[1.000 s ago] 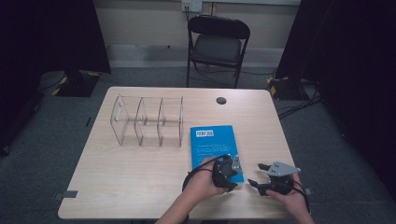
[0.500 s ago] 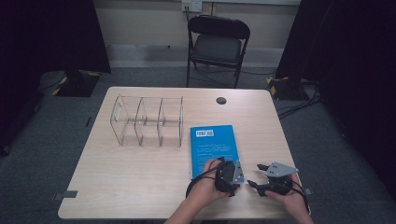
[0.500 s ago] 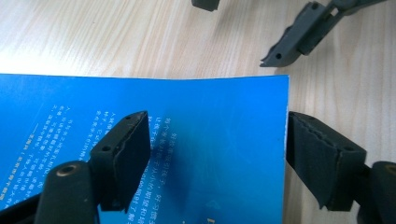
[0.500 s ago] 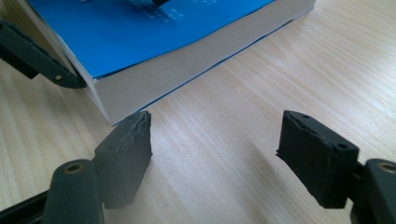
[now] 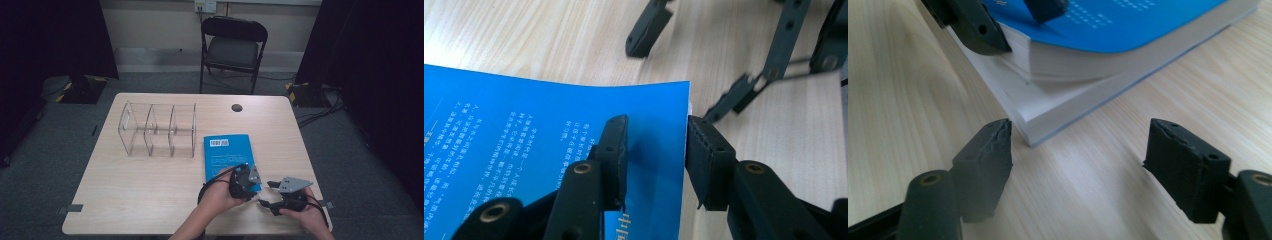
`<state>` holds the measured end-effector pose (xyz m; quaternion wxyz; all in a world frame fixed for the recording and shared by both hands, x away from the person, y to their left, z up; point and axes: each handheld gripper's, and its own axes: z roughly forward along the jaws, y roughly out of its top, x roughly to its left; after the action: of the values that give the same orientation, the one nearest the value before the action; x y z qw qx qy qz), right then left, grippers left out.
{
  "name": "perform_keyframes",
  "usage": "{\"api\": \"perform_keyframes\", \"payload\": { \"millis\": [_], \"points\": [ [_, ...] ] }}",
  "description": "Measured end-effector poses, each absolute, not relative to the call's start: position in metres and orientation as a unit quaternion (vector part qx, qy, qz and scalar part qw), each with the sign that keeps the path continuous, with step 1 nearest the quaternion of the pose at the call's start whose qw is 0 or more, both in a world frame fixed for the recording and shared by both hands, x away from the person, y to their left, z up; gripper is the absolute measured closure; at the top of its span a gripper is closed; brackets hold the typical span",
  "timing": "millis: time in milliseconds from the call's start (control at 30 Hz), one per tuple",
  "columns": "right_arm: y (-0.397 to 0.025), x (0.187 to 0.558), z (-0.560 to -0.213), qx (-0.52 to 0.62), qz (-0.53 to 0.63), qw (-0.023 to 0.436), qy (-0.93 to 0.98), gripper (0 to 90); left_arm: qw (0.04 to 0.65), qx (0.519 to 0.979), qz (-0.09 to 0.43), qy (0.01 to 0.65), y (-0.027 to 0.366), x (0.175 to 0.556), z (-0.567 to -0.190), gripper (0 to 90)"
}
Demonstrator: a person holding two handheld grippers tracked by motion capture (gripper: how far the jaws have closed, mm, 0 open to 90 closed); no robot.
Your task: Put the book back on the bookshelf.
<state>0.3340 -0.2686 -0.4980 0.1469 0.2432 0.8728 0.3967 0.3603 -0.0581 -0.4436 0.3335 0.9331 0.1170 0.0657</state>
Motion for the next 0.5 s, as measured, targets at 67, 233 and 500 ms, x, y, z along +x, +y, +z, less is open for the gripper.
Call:
{"api": "perform_keyframes", "payload": {
  "millis": [67,233,500],
  "points": [
    [-0.261,0.335,-0.499,0.247,0.395,0.150,0.872,30.2,0.336,0.932,0.062,0.119,-0.057,0.360,-0.442,62.8],
    [-0.252,0.336,-0.498,0.245,0.404,0.115,0.874,44.5,0.323,0.937,0.068,0.116,-0.052,0.357,-0.445,53.7],
    [-0.255,0.336,-0.493,0.253,0.422,0.106,0.864,48.4,0.346,0.927,0.083,0.115,-0.035,0.350,-0.455,36.5]
  ]
}}
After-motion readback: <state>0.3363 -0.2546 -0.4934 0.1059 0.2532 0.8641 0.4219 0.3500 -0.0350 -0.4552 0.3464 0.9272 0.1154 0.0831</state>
